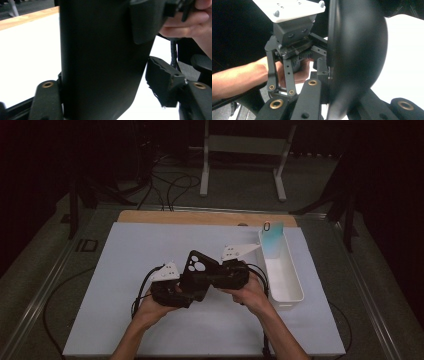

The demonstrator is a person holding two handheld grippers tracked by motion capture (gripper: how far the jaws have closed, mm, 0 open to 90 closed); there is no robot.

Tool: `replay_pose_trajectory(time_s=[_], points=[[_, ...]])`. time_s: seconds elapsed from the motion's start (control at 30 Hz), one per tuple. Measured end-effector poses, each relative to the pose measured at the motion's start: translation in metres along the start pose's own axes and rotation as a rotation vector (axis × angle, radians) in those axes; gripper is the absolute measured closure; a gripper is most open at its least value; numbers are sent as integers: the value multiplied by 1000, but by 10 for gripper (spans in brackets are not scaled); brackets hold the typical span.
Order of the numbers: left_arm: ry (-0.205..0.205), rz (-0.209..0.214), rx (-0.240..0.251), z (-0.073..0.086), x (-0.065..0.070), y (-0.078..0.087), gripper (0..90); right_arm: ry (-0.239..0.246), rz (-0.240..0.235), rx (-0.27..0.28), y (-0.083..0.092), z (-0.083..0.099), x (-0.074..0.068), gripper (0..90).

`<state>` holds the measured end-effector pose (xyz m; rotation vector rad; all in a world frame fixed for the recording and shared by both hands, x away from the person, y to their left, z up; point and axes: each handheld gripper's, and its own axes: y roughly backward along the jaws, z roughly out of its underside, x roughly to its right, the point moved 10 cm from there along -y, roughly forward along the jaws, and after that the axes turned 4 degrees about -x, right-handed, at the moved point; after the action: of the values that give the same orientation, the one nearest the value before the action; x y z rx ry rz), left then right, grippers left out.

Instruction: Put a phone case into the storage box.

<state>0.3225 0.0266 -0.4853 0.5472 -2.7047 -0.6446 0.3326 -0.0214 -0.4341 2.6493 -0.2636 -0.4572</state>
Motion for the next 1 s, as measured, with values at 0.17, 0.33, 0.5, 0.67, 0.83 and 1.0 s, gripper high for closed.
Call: replay_pose_trajectory(time_s=[0.17, 0.33, 0.5, 0.67, 0.83, 1.0], points=[[-8, 37, -21, 4, 2, -1, 465, -8, 14, 8, 6, 0, 7, 852], [-18, 84, -29, 6, 7, -2, 618, -1, 44, 12, 10, -1, 11, 736], [0, 96, -19, 5, 6, -2, 820, 10, 79, 15, 12, -2, 13, 546], [-10, 78, -26, 7, 5, -5, 843, 12, 99, 12, 10, -2, 14, 405], [-9, 58, 3, 3, 5, -3, 851, 16, 165, -5, 6, 0, 17, 277], [-19, 15, 3, 3, 1, -1, 852, 13, 210, -14, 2, 1, 18, 193]])
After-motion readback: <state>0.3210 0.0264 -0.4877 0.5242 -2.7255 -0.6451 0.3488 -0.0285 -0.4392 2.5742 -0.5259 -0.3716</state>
